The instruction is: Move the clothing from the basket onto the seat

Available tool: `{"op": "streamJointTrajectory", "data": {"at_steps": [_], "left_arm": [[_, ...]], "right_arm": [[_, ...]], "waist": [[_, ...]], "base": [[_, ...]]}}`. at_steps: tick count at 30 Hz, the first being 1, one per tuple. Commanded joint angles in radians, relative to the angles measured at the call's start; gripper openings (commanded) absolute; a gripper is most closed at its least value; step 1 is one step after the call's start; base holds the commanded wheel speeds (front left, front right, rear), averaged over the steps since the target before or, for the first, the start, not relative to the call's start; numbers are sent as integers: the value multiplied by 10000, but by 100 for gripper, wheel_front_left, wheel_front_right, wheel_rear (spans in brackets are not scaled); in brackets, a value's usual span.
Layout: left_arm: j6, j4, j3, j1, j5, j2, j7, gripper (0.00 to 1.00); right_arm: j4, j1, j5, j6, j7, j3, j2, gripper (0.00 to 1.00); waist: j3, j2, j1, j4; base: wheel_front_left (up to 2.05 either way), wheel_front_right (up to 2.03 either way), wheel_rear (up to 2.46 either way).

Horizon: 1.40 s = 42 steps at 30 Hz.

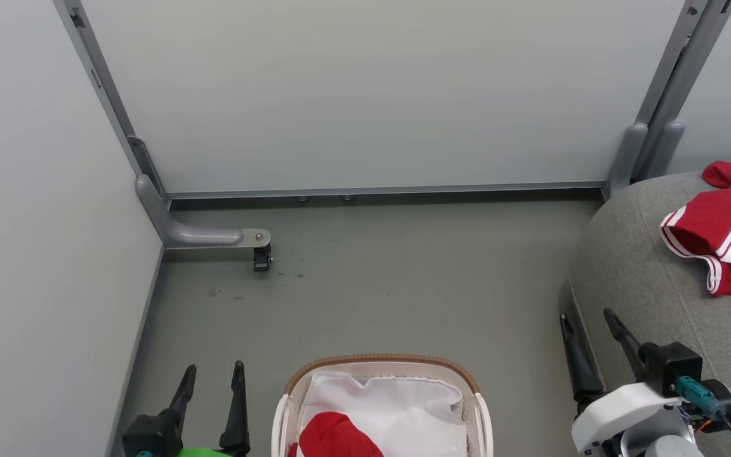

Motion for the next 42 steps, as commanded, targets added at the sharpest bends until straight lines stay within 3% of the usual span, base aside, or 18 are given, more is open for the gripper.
{"op": "streamJointTrajectory", "data": {"at_steps": [1, 11, 21, 29, 42], "left_arm": [[-57, 22, 33, -19, 114, -12, -8, 100], [-121, 108, -130, -128, 185, -31, -8, 100], [-306, 916, -756, -1318, 640, 10, 75, 100], [-512, 2628, -1960, -2850, 965, -18, 398, 100], [-628, 6067, -4218, -5222, 444, -25, 770, 100]], "right_arm": [[-15, 105, 35, -14, -49, -28, -38, 100], [-99, 20, -78, -14, -49, -36, -37, 100], [-310, -318, -476, -14, -49, -107, -37, 100], [-715, -902, -680, -14, -49, -381, -40, 100], [-1209, -2309, -566, -14, -49, -139, -31, 100]], "waist": [[8, 0, 1, 1], [158, 0, 1, 8], [650, 0, 1, -138], [1953, 0, 1, -594], [4622, 0, 1, -1854]], "base": [[0, 0, 0], [0, 0, 0], [0, 0, 0], [0, 0, 0], [0, 0, 0]]}}
